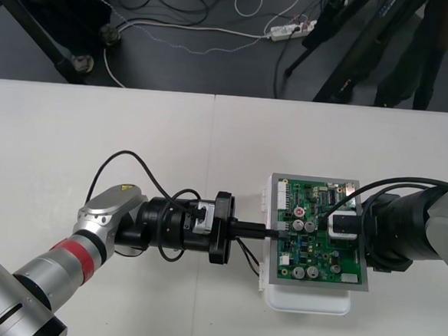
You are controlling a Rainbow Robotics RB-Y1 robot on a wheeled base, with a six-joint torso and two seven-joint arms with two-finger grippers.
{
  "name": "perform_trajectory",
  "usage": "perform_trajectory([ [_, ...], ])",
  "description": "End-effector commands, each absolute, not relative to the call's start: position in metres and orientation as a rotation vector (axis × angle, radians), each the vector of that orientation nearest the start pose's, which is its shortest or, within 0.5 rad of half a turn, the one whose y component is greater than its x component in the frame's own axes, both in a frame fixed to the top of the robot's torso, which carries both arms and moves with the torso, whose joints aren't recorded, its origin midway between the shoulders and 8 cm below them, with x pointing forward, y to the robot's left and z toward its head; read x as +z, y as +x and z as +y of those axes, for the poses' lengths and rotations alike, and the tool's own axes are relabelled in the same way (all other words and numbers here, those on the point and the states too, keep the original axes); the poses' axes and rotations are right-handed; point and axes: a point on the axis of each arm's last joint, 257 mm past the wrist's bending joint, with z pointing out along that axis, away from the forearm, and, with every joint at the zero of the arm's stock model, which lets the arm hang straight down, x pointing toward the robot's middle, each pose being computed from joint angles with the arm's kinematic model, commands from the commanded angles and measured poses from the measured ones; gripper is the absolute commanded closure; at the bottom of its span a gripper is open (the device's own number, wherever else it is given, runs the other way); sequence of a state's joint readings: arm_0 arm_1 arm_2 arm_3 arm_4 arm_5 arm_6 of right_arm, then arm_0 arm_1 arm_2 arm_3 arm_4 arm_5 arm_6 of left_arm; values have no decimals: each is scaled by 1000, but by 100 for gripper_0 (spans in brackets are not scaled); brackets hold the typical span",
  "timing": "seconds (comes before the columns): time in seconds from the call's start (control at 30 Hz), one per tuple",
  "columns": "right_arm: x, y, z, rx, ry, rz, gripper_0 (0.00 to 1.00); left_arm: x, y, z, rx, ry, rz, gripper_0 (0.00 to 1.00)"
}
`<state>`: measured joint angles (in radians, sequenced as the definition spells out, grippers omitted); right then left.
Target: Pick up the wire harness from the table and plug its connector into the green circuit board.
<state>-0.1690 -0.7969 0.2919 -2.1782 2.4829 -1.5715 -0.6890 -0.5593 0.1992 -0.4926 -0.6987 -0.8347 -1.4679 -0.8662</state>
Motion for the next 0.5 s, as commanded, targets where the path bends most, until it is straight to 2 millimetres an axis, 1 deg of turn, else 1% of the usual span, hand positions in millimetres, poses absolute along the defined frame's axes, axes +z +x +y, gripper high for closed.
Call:
perform_trajectory([
  [0.03,-279,370,-233,-293,-1945,1980,0,-215,337,-94,-1100,1278,690,100],
  [0.17,-280,369,-233,-291,-1943,1981,0,-214,335,-94,-1096,1285,680,100],
  [0.5,-280,369,-233,-288,-1942,1982,0,-207,329,-109,-1112,1268,655,100],
])
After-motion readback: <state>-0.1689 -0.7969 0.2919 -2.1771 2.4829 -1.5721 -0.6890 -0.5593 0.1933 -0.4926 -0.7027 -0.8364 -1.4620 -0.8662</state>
